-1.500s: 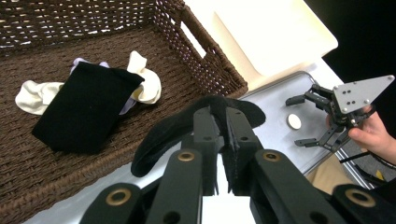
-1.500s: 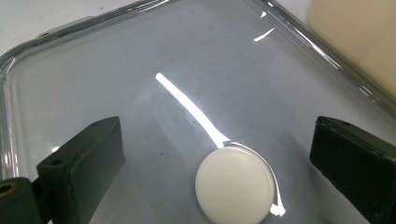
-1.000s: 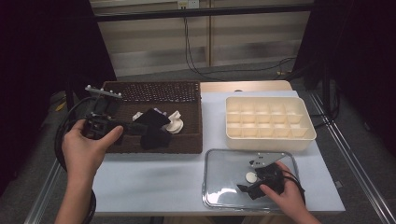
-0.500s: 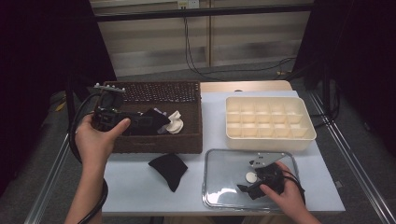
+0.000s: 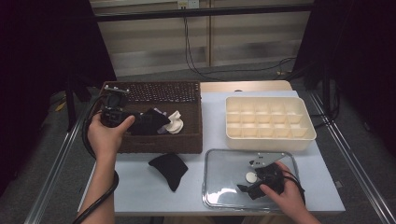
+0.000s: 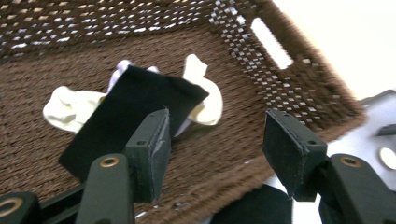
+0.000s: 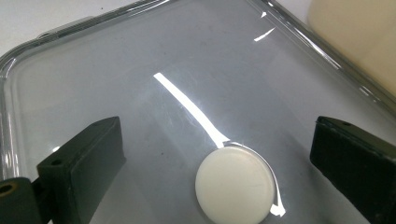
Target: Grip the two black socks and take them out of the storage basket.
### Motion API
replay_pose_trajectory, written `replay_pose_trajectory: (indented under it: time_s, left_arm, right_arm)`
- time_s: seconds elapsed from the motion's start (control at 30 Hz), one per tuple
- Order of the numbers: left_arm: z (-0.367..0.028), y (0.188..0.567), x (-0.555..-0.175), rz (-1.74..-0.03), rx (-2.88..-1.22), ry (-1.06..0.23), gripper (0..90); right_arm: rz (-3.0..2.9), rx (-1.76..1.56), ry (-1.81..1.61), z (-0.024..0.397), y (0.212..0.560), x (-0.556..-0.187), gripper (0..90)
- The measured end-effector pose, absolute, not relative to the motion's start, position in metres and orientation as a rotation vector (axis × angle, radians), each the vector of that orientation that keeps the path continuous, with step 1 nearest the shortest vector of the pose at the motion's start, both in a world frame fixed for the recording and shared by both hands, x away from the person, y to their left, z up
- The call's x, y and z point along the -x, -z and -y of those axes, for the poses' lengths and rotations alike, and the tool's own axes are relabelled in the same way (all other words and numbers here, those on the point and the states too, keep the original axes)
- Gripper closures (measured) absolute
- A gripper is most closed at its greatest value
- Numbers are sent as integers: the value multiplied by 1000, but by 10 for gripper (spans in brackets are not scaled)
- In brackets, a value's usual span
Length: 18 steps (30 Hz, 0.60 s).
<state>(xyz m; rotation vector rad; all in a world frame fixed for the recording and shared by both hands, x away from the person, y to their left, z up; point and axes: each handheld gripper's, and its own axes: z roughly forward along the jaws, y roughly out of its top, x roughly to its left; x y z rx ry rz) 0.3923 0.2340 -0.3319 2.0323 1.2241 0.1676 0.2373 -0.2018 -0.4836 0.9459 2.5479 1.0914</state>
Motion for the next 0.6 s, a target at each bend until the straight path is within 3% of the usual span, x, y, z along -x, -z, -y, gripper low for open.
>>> replay_pose_trajectory:
  time_s: [0.6]
  left_arm:
    - [-230, 359, -438, -1269, -2035, -220, 418]
  right_arm:
    - [-2549, -945, -1092, 202, 484, -237, 24]
